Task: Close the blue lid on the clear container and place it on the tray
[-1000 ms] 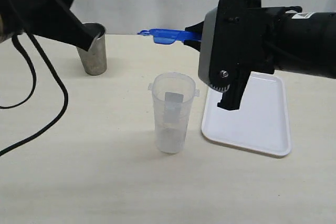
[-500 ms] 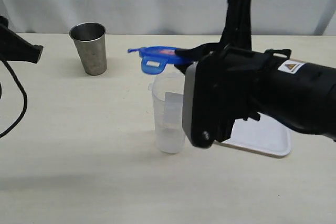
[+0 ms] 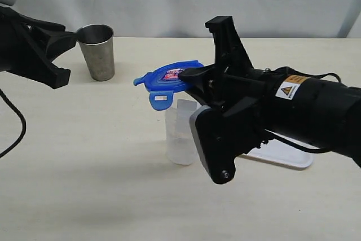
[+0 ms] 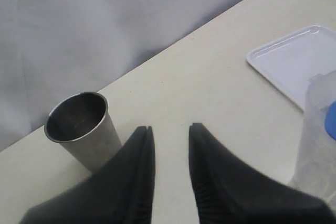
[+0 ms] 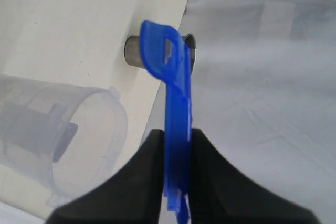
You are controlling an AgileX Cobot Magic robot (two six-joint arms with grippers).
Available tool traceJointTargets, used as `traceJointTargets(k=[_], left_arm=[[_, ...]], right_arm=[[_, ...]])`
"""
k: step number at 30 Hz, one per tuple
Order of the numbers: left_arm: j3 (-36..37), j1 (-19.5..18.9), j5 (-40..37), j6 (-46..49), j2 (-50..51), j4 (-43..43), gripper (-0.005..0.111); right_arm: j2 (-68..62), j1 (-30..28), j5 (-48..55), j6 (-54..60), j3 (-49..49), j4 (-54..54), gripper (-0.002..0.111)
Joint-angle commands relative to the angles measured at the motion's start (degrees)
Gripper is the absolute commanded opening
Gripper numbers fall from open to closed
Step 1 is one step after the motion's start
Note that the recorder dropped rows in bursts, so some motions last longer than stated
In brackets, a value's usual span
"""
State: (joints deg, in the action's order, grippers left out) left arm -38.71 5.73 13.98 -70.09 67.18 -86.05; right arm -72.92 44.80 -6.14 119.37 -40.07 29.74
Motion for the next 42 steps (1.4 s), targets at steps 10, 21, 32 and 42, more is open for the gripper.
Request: traceJointTargets(k=[10,21,32,42], left_arm=[[0.3,-1.3,18.6,6.0,0.2,1.0,0.024],[0.3,-1.3,28.0,20.8,13.9,17.9,0.0],[0.3,-1.3,42.6,31.1,19.3,16.9,0.0],[0.3,-0.4,42.1,39.0,20.5,19.1,0.0]], right_arm=[[-0.6,-5.3,-0.8,2.1,1.4,-3.9,0.004],[-1.7,-3.6,-4.1,1.8,1.4,-12.7,0.004],[-5.2,-3.4,-4.7,1.1,1.4,-12.4,0.004],[-5.2,-3.4,-4.4,0.7,1.5,-12.4,0.004]])
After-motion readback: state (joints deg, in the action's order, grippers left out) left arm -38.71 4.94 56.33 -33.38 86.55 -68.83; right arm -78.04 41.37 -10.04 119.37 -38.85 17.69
